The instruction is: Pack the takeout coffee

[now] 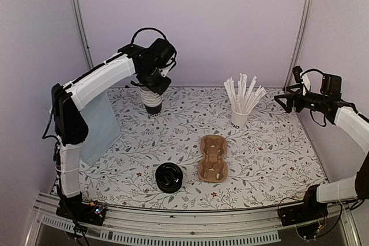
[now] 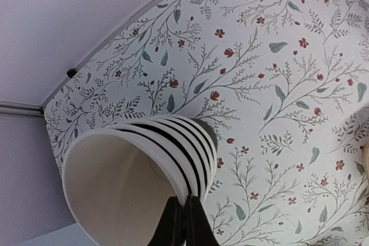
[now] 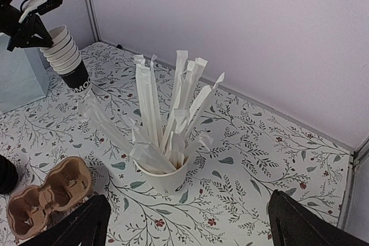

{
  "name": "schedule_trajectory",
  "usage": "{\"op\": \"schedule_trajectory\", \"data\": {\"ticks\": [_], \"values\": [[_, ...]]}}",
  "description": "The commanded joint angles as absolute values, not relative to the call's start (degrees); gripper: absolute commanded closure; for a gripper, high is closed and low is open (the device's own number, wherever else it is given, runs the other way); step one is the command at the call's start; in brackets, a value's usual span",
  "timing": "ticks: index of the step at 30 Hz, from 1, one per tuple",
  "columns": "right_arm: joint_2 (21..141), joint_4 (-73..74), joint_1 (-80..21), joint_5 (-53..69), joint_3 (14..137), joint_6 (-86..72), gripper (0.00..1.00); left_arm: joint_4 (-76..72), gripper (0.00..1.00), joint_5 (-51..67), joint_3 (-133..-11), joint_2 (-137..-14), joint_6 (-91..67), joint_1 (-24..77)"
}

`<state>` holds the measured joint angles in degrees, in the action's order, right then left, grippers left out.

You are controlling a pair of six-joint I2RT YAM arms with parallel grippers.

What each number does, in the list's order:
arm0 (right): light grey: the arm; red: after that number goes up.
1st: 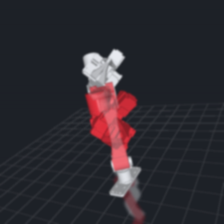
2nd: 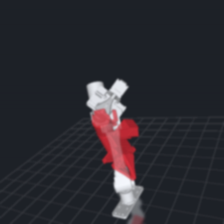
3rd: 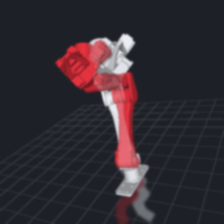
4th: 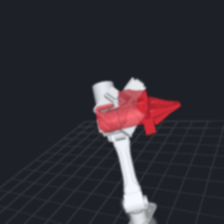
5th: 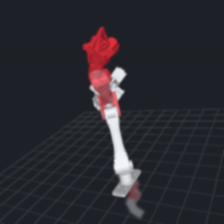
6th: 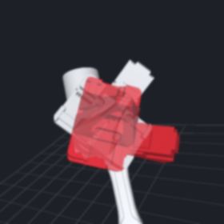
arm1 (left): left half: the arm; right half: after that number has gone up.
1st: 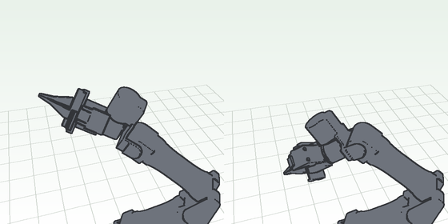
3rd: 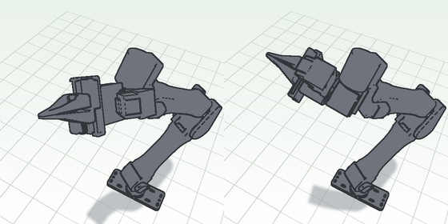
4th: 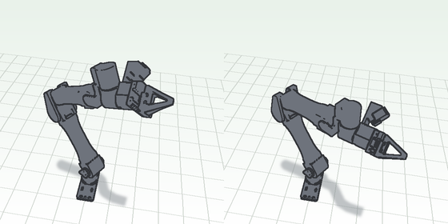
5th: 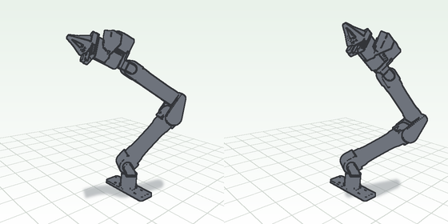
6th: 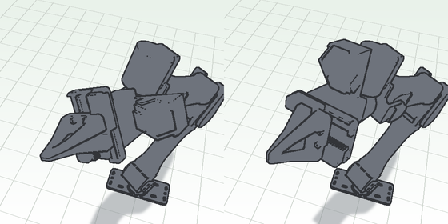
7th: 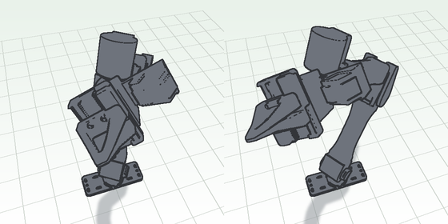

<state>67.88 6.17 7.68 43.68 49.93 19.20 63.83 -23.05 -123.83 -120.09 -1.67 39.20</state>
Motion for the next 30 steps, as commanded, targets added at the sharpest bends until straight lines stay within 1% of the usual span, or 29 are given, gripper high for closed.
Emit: {"op": "schedule_trajectory", "data": {"ticks": [1, 2, 5, 6, 8, 9, 11, 12, 14, 16, 17, 19, 21, 24, 25, 27, 28, 29, 30], "values": [[68.57, 7.1, 8.09, 44.16, 49.48, 19.86, 0.01, 63.05, 1.0, -26.73, -127.22, -120.37, -0.81, 38.71], [68.62, 7.12, 8.09, 44.13, 49.48, 19.86, 0.01, 62.88, 1.0, -25.45, -127.29, -120.25, -0.77, 38.68], [68.64, 7.12, 8.05, 44.21, 49.48, 19.95, 0.01, 63.6, 1.0, -30.31, -128.06, -120.88, -0.99, 38.8], [68.69, 7.16, 8.08, 44.29, 49.48, 19.87, 0.01, 64.25, 1.0, -30.06, -128.75, -121.16, -0.76, 38.7], [68.75, 7.17, 8.07, 44.42, 49.48, 19.86, 0.01, 64.65, 1.0, -24.8, -129.79, -120.99, -1.08, 38.79], [68.8, 7.14, 8.08, 44.47, 49.48, 19.86, 0.01, 64.06, 1.0, -25.86, -129.39, -120.68, -1.44, 38.95], [68.94, 7.2, 8.05, 44.47, 49.56, 19.86, 0.01, 63.38, 1.0, -33.98, -128.25, -120.93, -0.35, 39.08], [68.99, 7.21, 8.03, 44.55, 49.61, 19.86, 0.01, 64.64, 1.0, -34.47, -128.95, -121.61, -0.12, 38.79], [69.12, 7.26, 8.08, 44.81, 49.58, 19.78, 0.01, 64.16, 1.0, -31.27, -129.23, -120.9, -0.09, 38.86], [69.09, 7.21, 8.01, 44.87, 49.55, 19.78, 0.01, 62.89, 1.0, -34.0, -128.15, -120.13, -0.09, 39.56], [69.12, 7.21, 8.02, 44.83, 49.61, 19.78, 0.01, 63.62, 1.0, -33.59, -129.05, -120.52, -0.09, 39.65], [69.18, 7.21, 7.98, 44.89, 49.58, 19.78, 0.01, 64.46, 1.0, -27.1, -130.83, -120.77, -0.18, 39.58], [69.18, 7.25, 7.99, 44.98, 49.61, 19.82, 0.01, 62.56, 1.0, -26.53, -129.28, -119.87, -0.12, 39.52], [69.17, 7.38, 8.0, 44.88, 49.61, 19.9, 0.01, 64.36, 1.0, -18.41, -131.78, -120.59, -0.71, 39.37], [69.09, 7.38, 8.0, 44.83, 49.58, 20.01, 0.01, 63.03, 1.0, -20.97, -130.29, -119.84, -0.98, 39.52], [69.01, 7.43, 7.95, 44.74, 49.69, 20.04, 0.01, 62.6, 1.0, -33.29, -128.32, -120.62, -0.39, 39.41], [69.02, 7.53, 7.94, 44.71, 49.74, 20.08, 0.01, 65.28, 1.0, -34.19, -130.62, -122.49, -0.77, 38.99], [68.93, 7.56, 7.98, 44.74, 49.68, 20.12, 0.01, 66.55, 1.0, -29.37, -131.79, -122.1, -1.16, 38.54], [68.91, 7.47, 8.0, 44.8, 49.59, 20.2, 0.01, 63.9, 1.0, -21.05, -130.48, -120.31, -1.54, 38.23]]}}
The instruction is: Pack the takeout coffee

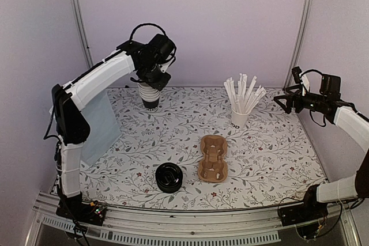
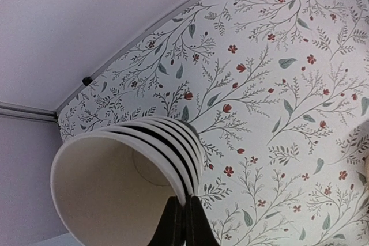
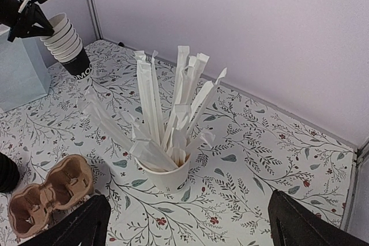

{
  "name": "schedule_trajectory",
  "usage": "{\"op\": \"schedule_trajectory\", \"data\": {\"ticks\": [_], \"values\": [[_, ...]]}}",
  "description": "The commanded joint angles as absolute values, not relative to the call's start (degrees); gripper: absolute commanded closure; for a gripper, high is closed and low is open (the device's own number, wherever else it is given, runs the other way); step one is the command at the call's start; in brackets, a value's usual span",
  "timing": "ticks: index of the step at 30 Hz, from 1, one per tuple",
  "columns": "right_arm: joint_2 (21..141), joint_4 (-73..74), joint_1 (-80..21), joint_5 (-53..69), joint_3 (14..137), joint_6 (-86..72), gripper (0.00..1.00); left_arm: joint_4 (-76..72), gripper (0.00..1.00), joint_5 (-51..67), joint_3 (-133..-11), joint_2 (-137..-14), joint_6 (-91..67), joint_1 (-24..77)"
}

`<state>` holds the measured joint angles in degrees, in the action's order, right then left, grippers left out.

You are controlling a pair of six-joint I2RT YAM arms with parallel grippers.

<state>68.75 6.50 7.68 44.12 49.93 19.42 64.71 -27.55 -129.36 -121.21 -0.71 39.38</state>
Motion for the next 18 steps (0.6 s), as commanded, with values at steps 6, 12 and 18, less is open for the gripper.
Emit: {"op": "schedule_trajectory", "data": {"ticks": [6, 12, 18], "values": [[69.23, 7.85, 7.97, 44.98, 49.75, 20.38, 0.01, 66.95, 1.0, -18.23, -133.05, -121.91, -2.47, 38.74], [69.52, 8.26, 7.98, 44.99, 50.02, 20.63, 0.01, 66.96, 1.0, -24.74, -132.48, -122.18, -2.34, 39.77], [69.42, 8.34, 7.99, 44.88, 50.05, 20.7, 0.01, 65.38, 1.0, -25.29, -132.51, -121.29, -1.74, 40.09]]}}
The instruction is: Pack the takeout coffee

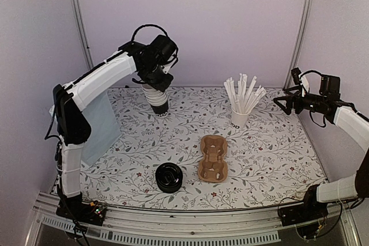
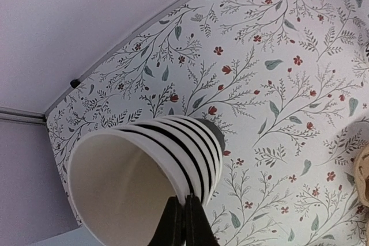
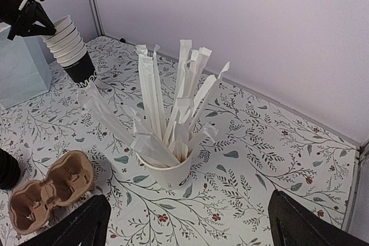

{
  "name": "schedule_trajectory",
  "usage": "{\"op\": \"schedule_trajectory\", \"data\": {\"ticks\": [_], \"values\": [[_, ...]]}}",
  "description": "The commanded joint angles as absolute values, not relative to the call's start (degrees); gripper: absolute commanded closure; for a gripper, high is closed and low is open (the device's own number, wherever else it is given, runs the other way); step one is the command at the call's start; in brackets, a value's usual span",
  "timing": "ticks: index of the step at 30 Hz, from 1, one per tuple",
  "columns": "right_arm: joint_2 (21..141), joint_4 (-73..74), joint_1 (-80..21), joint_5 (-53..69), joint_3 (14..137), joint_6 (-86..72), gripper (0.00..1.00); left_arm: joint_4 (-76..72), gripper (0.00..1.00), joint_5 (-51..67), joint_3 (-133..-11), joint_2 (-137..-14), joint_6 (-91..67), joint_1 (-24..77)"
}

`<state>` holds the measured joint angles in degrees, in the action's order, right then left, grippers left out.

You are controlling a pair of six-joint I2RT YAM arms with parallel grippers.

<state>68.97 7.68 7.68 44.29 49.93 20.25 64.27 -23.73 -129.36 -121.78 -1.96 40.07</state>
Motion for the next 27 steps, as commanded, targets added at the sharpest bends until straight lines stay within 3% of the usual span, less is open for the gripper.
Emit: {"op": "schedule_trajectory", "data": {"ticks": [1, 5, 8, 10, 12, 16, 18, 22, 26, 27], "values": [[69.37, 8.35, 7.99, 44.87, 50.01, 20.74, 0.01, 66.29, 1.0, -25.25, -133.62, -121.88, -2.46, 40.18], [69.43, 8.44, 7.99, 45.11, 50.09, 20.83, 0.01, 67.14, 1.0, -41.86, -131.54, -124.03, -0.18, 41.54], [69.43, 8.42, 7.96, 45.02, 50.05, 20.92, 0.01, 62.33, 1.0, -25.68, -128.51, -120.0, -1.77, 41.38], [69.51, 8.52, 7.98, 45.23, 50.16, 20.92, 0.01, 59.14, 1.0, -30.06, -125.62, -118.35, -1.49, 41.28], [69.44, 8.48, 7.93, 45.26, 50.06, 20.92, 0.01, 62.9, 1.0, -23.4, -131.1, -119.86, -2.92, 39.89], [69.17, 8.49, 7.95, 45.41, 50.08, 20.84, 0.01, 65.1, 1.0, -37.75, -132.96, -122.39, -1.66, 40.73], [69.17, 8.57, 7.96, 45.29, 50.02, 20.83, 0.01, 68.29, 1.0, -35.01, -135.3, -123.43, -2.58, 41.47], [69.17, 8.7, 7.98, 45.26, 50.18, 20.92, 0.01, 62.25, 1.0, -21.72, -128.94, -119.94, -2.42, 43.6], [69.25, 8.87, 7.95, 45.45, 50.27, 21.09, 0.01, 64.86, 1.0, -37.0, -129.18, -122.52, -2.58, 41.77], [69.21, 8.82, 7.99, 45.5, 50.27, 21.09, 0.01, 67.84, 1.0, -34.6, -132.36, -124.08, -3.16, 40.88]]}}
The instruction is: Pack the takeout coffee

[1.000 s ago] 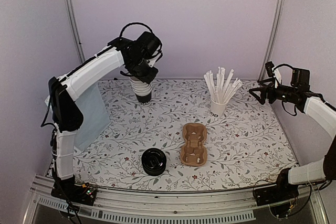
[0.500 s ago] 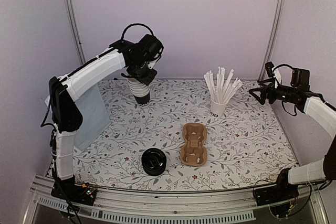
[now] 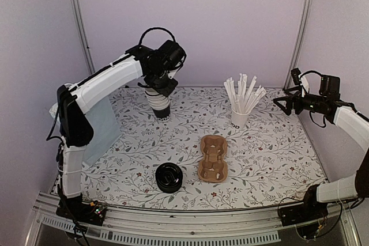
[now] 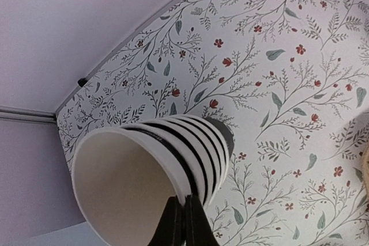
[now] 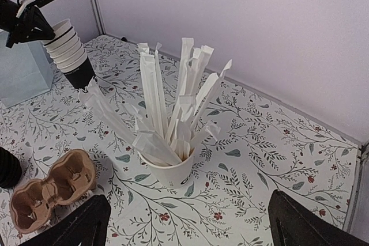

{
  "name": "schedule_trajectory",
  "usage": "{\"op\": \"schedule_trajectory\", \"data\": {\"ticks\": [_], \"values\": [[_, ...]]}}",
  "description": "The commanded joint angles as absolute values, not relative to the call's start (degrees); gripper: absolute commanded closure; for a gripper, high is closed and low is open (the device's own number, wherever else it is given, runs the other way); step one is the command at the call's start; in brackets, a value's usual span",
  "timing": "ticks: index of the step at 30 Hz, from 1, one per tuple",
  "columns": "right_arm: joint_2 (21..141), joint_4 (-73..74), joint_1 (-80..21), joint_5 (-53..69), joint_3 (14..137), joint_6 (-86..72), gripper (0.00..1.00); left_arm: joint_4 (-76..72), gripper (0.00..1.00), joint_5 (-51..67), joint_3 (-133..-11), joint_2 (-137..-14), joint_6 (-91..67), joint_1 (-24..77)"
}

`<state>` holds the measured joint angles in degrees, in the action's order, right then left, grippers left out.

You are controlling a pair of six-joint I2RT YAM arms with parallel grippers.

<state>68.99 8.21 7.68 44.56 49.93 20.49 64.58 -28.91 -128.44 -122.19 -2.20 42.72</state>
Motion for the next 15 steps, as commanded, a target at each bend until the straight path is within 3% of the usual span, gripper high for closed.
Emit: {"op": "schedule_trajectory", "data": {"ticks": [1, 2, 5, 8, 15], "values": [[69.14, 8.8, 7.93, 45.59, 50.21, 21.09, 0.01, 69.14, 1.0, -27.26, -134.59, -124.58, -3.81, 40.15], [69.09, 8.81, 7.97, 45.64, 50.14, 21.09, 0.01, 67.51, 1.0, -23.79, -133.51, -123.47, -5.08, 40.09], [69.06, 8.93, 8.0, 45.53, 50.3, 21.24, 0.01, 64.27, 1.0, -45.93, -127.82, -122.2, -2.91, 43.53], [68.95, 9.02, 7.99, 45.64, 50.21, 21.35, 0.01, 67.96, 1.0, -35.4, -133.66, -124.06, -5.0, 42.53], [69.12, 9.05, 7.99, 45.89, 50.27, 21.45, 0.01, 66.86, 1.0, -35.8, -131.84, -122.94, -4.66, 44.22]]}}
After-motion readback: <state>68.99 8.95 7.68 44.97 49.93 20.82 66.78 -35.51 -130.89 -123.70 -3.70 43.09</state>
